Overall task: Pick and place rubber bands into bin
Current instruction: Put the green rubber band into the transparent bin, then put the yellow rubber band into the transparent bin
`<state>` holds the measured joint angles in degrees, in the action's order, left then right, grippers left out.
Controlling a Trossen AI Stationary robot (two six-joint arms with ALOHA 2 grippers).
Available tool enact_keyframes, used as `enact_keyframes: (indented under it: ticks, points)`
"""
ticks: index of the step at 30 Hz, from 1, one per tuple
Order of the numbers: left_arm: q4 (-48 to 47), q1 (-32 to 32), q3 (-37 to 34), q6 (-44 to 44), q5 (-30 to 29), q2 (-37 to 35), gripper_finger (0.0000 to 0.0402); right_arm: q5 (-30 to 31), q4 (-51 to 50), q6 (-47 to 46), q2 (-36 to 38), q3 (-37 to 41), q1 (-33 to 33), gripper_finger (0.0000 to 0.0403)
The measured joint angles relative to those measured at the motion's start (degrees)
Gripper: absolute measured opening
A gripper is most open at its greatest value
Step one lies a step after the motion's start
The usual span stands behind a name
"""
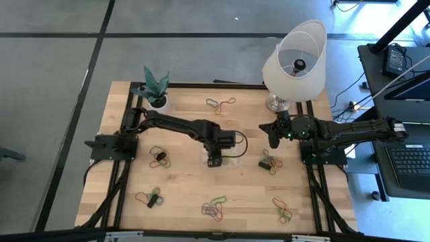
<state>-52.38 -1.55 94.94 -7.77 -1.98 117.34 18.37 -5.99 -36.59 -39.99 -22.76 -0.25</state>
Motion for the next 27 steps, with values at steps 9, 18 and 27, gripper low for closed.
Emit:
enact_keyframes:
  ticks: [9, 18, 27]
  points:
    - [-1.4, 0.8, 0.0, -5.7, 0.0, -0.9, 0.0111, 0.0, -0.2, 2.6, 0.0, 0.0, 0.0, 0.0012]
    - [-4.0, 1.8, -0.1, -8.0, -4.9, -5.8, 0.0045, 0.0, 0.2, 3.8, 0.0, 0.0, 0.0, 0.0012]
    - [-7.3, 0.3, -3.8, -8.3, -14.3, -18.3, 0.0002, 0.0, 0.7, 1.0, 0.0, 0.1, 0.0, 0.0012]
